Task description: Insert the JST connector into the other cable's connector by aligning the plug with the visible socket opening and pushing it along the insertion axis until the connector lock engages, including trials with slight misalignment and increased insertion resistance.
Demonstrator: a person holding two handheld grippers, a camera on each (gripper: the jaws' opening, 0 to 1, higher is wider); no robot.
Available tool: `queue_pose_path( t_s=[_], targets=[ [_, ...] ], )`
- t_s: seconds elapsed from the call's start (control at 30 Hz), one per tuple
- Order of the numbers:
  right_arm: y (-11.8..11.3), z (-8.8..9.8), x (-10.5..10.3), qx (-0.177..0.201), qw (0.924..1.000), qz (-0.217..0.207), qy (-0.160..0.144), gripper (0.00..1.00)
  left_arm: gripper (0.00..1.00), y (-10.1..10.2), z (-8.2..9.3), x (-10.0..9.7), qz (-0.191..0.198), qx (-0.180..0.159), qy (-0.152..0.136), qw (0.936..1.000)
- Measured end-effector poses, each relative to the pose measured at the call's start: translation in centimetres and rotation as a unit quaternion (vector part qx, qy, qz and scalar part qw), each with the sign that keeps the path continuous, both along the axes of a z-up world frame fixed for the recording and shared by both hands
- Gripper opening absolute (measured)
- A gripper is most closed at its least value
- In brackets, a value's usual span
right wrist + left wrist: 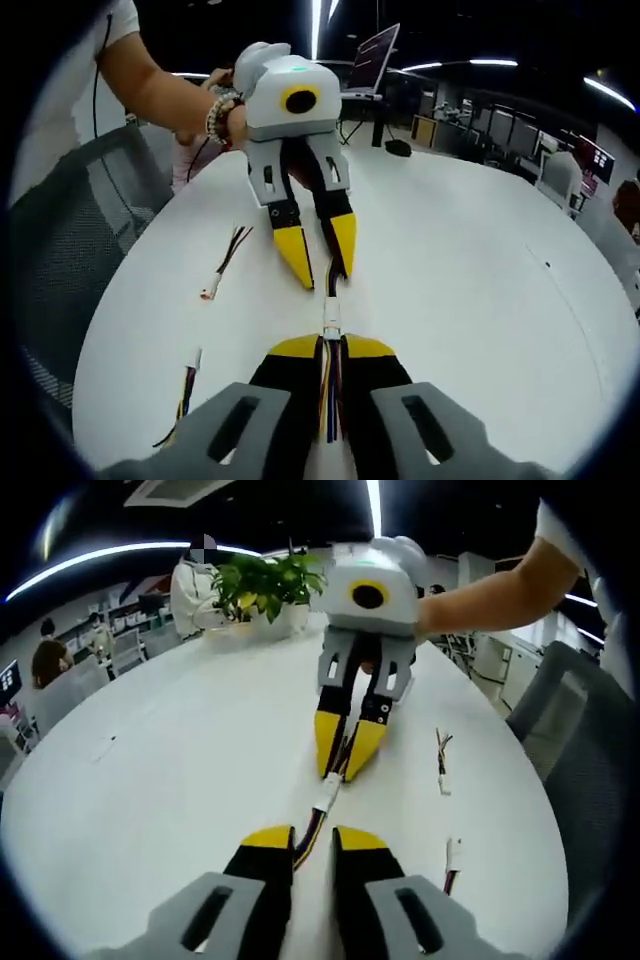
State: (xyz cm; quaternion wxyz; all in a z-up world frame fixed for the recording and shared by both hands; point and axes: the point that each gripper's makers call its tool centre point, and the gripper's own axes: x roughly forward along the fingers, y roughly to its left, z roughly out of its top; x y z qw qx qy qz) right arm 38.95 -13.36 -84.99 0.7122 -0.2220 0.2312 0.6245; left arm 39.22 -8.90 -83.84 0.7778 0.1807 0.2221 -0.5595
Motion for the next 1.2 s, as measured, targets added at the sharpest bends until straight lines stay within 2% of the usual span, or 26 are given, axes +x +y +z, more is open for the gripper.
queue_pose_path(
  t_s=[0.07,0.2,0.3,0.37,0.47,0.57,0.73,0.8,0.93,1.0,1.2],
  targets=[
    [-0.2,1.1,-0.6,0.027,0.9995,-0.011,0.015,0.04,0.09,0.1,0.4,-0.5,0.0,-0.005,0.002,1.0],
    [-1.1,0.8,-0.4,0.012,0.9996,-0.024,0.009,0.0,0.09,0.2,0.6,-1.1,0.002,-0.006,0.002,1.0],
    [-1.4,0.6,-0.3,0.008,0.9994,-0.033,0.009,0.09,0.09,0.3,0.7,-1.6,0.003,-0.004,0.002,1.0],
    [-1.6,0.6,-0.6,0.002,0.9995,-0.032,0.003,0.1,0.09,0.4,1.2,-2.0,0.002,-0.009,0.001,1.0],
    [-1.8,1.0,-1.9,-0.002,0.9997,-0.025,0.003,0.1,0.09,0.3,2.1,-3.2,-0.001,-0.029,0.004,0.9996],
    [-1.9,1.7,-2.9,0.006,0.9997,-0.025,0.005,0.14,0.1,0.4,2.5,-4.0,0.006,-0.044,0.009,0.999],
    [-1.9,2.7,-5.0,0.019,0.9995,-0.025,0.001,0.14,0.12,0.3,2.6,-5.7,0.013,-0.051,0.01,0.9986],
    [-1.7,2.8,-6.3,0.016,0.9996,-0.024,0.002,0.14,0.12,0.1,2.4,-6.5,0.005,-0.041,0.002,0.9992],
    [-1.3,2.7,-8.4,0.016,0.9996,-0.024,0.007,0.13,0.12,-0.5,2.0,-8.3,-0.013,-0.033,0.004,0.9994],
    [-1.2,2.2,-9.4,0.004,0.9998,-0.017,0.005,0.12,0.13,-0.5,1.6,-8.9,-0.017,-0.021,-0.001,0.9996],
    [-1.1,1.7,-11.0,-0.004,0.9999,-0.013,0.008,0.12,0.13,-0.6,1.2,-10.2,-0.032,-0.01,-0.005,0.9994]
  ],
)
